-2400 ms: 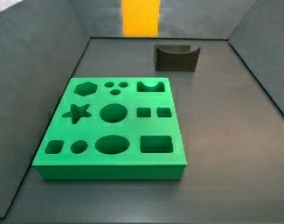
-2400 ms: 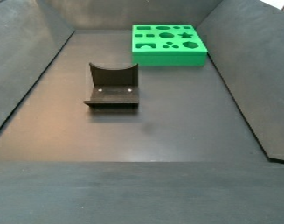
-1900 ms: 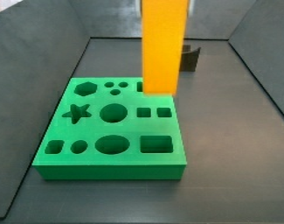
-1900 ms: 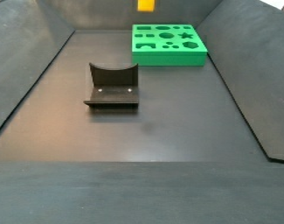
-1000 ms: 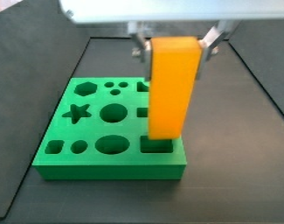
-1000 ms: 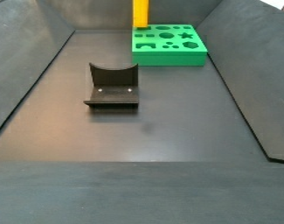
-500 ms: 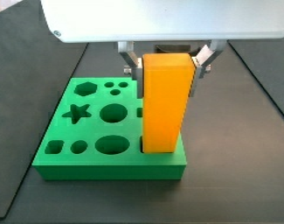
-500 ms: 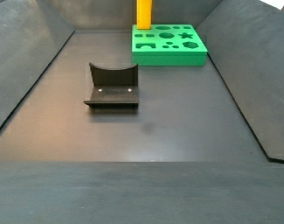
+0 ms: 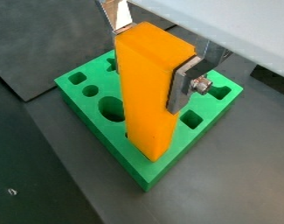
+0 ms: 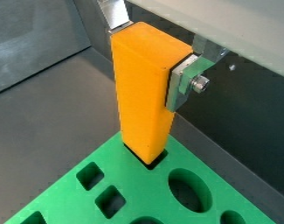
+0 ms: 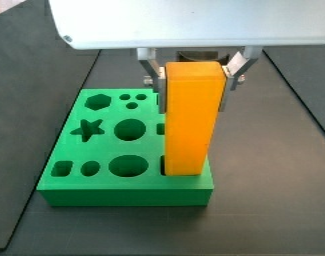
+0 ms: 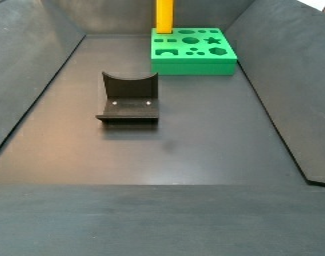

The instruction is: Insert the rectangle object.

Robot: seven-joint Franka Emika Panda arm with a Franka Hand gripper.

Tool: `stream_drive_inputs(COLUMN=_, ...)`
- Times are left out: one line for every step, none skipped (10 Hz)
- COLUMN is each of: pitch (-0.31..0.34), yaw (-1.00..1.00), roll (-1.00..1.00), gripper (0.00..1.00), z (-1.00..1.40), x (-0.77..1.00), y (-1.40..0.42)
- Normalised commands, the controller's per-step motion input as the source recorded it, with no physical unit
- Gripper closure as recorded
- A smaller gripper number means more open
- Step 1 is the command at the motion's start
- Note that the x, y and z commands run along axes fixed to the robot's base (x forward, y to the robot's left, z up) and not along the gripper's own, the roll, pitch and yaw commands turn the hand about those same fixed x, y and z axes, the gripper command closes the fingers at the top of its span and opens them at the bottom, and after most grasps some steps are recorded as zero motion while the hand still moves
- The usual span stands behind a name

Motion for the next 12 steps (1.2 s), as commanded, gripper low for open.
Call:
stream_drive_inputs(pitch=0.099, yaw=0.00, roll=0.00, gripper=1.00, z=-0.49, x=0.23, y=0.00)
stream_drive_inputs(pitch=0.083, yaw=0.00, roll=0.00, gripper=1.00, z=-0.50, x=0.15, y=0.00)
stream_drive_inputs(pitch=0.081, yaw=0.00, roll=0.05, gripper=1.00, z=-0.43, x=0.00, y=0.00)
stream_drive_inputs(pitch=0.057, yaw=0.00, roll=0.02, gripper=1.00, z=-0.29, x=-0.12, y=0.02)
stream_drive_inputs(pitch=0.057, yaw=0.00, roll=0.00, gripper=1.00, z=-0.22, x=-0.19, y=0.07)
stream_drive_inputs(pitch=0.054, yaw=0.00, roll=0.00, gripper=1.00, z=-0.23, x=-0.20, y=0.09)
stream_drive_inputs(pitch=0.051, yaw=0.00, roll=-0.01, gripper=1.00, z=-0.26, x=-0.19, y=0.08)
stream_drive_inputs(pitch=0.049, yaw=0.00, roll=-0.03, gripper=1.00, z=-0.34, x=-0.09, y=0.03)
stream_drive_inputs(pitch=0.097, yaw=0.00, roll=-0.03, gripper=1.00, z=-0.55, x=0.09, y=-0.01)
stream_drive_inputs(pitch=0.090, yaw=-0.03, roll=-0.02, gripper=1.00, z=-0.61, x=0.07, y=-0.06)
stream_drive_inputs(pitch=0.099, yaw=-0.07, roll=-0.04, gripper=1.00, z=-0.58, x=0.13, y=-0.20)
stream_drive_inputs(pitch=0.099, yaw=-0.12, roll=-0.15, gripper=1.00, z=-0.50, x=0.27, y=-0.26)
